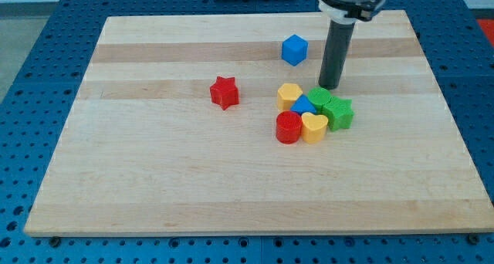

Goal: Push the group of blocks to the downwards

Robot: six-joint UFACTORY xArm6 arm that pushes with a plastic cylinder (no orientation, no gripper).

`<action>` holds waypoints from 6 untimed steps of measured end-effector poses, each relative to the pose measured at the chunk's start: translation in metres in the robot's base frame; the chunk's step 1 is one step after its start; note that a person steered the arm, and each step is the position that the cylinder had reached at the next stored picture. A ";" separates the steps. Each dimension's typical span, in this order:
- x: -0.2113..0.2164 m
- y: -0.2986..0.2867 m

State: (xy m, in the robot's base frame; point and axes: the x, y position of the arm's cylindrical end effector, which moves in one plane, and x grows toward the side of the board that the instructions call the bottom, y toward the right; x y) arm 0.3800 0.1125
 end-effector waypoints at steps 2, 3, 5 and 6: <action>0.026 -0.028; 0.041 -0.029; 0.082 -0.028; 0.090 -0.027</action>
